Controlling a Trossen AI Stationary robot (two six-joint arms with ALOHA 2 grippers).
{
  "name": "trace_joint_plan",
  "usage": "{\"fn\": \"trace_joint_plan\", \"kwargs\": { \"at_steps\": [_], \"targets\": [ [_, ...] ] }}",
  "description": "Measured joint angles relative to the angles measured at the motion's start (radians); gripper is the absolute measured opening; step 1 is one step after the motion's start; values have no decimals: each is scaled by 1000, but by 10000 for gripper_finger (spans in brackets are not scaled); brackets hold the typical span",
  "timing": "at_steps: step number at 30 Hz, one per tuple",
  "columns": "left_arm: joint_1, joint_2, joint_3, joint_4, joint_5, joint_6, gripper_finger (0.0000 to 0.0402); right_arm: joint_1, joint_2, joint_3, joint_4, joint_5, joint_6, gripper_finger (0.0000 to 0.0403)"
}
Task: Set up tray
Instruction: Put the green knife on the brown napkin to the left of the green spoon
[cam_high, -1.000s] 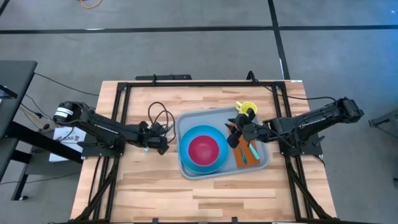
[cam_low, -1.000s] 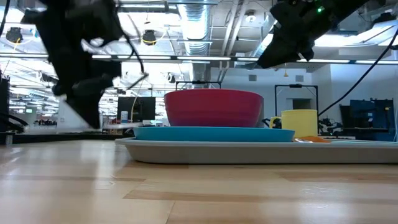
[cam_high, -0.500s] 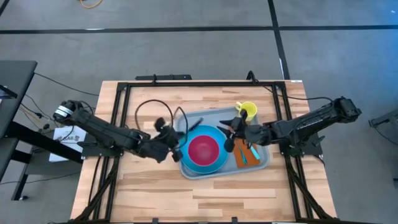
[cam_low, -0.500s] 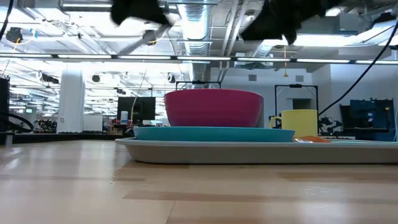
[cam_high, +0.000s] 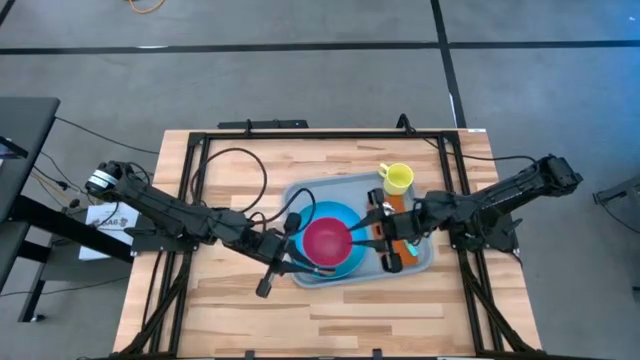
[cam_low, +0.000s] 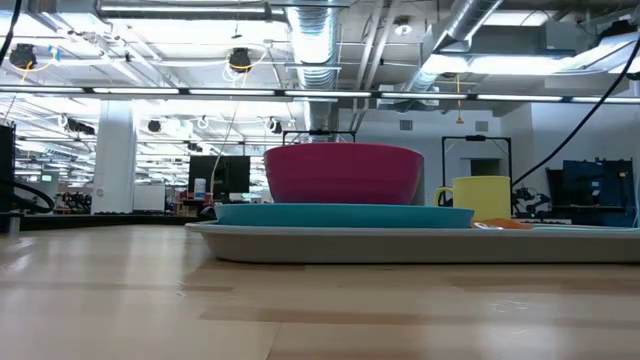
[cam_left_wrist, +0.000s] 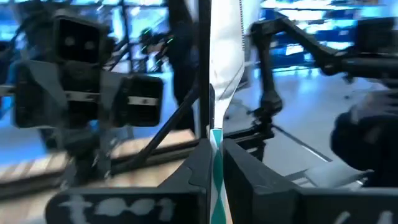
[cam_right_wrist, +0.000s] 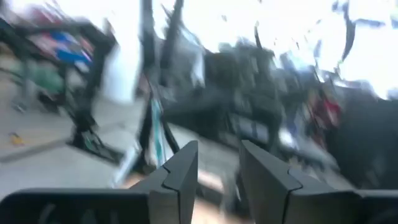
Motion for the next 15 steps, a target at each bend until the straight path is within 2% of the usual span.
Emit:
{"fn": "trace_joint_plan", "kwargs": {
  "at_steps": [4,7,15],
  "targets": [
    [12,12,0,23,22,28,3,-6,-1,0,135,-168,-16,113],
    [32,27,0,25,52,8,4,-5,-1,0,221,-245,-16,113],
    [118,124,7,162,224,-83,3,-20,22,2,246,-253,-9,113]
  ]
}}
